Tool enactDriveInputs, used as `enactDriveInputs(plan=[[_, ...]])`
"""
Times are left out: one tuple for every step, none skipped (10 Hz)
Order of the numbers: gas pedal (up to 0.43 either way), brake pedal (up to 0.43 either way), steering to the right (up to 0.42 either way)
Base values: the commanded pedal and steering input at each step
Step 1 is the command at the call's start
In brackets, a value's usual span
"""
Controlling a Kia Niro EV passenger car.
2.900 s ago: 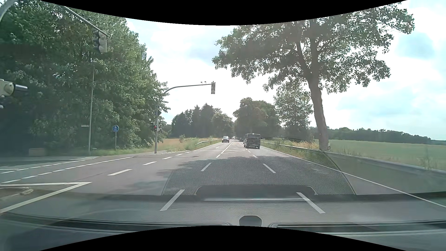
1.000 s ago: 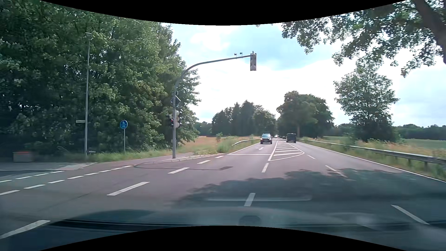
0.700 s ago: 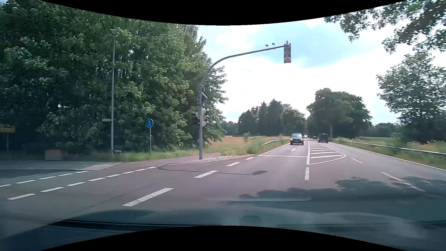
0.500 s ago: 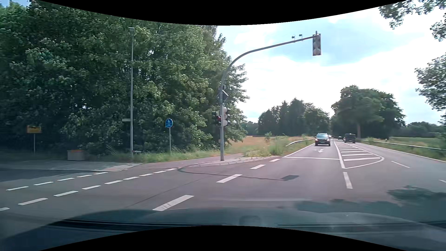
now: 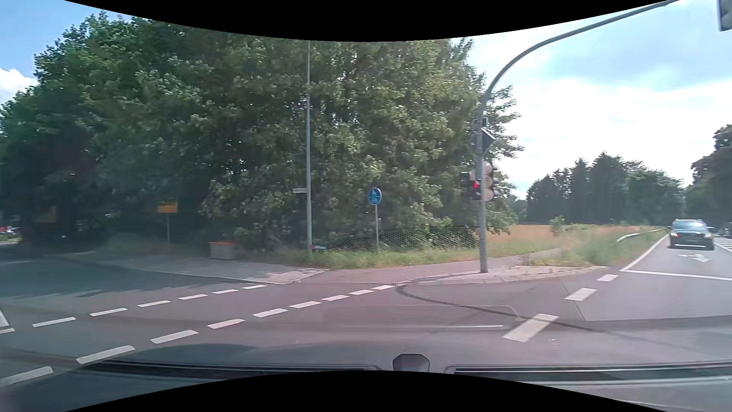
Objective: Follow the waypoints while adhering to traffic rules and regulations
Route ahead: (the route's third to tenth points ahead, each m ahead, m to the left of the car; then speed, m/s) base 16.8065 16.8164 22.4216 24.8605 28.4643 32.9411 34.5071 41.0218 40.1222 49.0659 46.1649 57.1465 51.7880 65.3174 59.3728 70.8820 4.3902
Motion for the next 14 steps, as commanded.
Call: enactDriveInputs(plan=[[0.118, 0.000, -0.558], [0.118, 0.000, -0.554], [0.118, 0.000, -0.553], [0.118, 0.000, -0.550], [0.118, 0.000, -0.543], [0.118, 0.000, -0.534], [0.118, 0.000, -0.512], [0.118, 0.000, -0.489], [0.118, 0.000, -0.472], [0.118, 0.000, -0.459], [0.118, 0.000, -0.442], [0.118, 0.000, -0.418], [0.118, 0.000, -0.379], [0.118, 0.000, -0.325]])
